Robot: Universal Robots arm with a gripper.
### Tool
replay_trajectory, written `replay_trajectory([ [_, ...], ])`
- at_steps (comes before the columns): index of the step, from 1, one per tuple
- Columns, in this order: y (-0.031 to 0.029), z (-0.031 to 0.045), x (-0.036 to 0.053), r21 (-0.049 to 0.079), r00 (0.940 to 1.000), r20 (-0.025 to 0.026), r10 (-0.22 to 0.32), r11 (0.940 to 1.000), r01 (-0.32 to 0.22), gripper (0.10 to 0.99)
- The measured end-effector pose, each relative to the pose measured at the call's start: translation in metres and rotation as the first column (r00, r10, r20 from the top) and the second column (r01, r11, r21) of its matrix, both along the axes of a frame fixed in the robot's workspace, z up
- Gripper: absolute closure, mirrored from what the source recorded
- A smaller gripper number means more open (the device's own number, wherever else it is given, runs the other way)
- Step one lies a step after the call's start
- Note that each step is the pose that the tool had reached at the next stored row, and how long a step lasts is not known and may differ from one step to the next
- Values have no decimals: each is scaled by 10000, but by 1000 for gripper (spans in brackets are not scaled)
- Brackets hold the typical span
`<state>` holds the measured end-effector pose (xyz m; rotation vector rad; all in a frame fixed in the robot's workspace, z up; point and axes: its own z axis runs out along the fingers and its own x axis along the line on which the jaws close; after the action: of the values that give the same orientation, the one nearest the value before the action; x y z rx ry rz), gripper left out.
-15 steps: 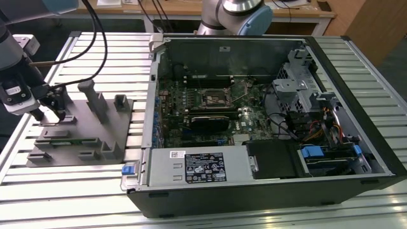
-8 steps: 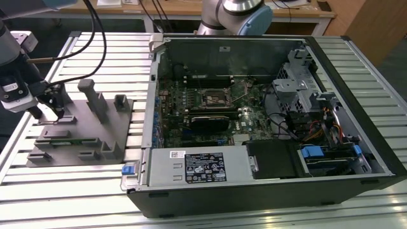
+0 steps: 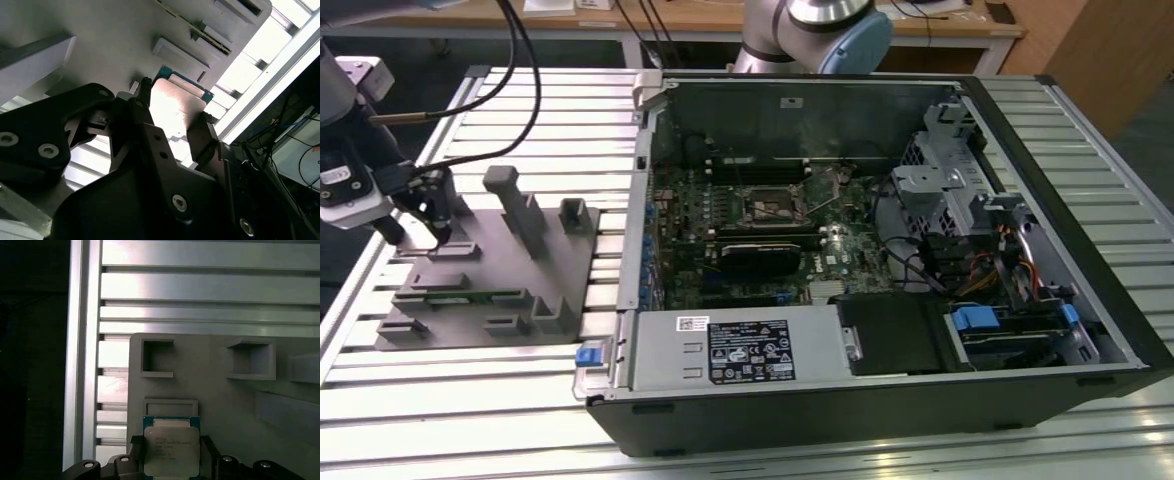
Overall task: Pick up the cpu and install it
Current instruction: 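Pick up the cpu and move it towards the insertion slot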
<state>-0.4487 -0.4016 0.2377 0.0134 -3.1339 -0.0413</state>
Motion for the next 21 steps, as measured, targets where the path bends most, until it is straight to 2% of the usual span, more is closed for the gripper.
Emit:
replay_trajectory([
  [7, 0, 101, 0, 29, 10000, -1, 0, 10000, 0, 549],
  [14, 0, 156, 0, 136, 10000, -1, 0, 9999, 0, 549],
  [21, 0, 212, 0, 157, 10000, 0, 0, 9999, 0, 549],
])
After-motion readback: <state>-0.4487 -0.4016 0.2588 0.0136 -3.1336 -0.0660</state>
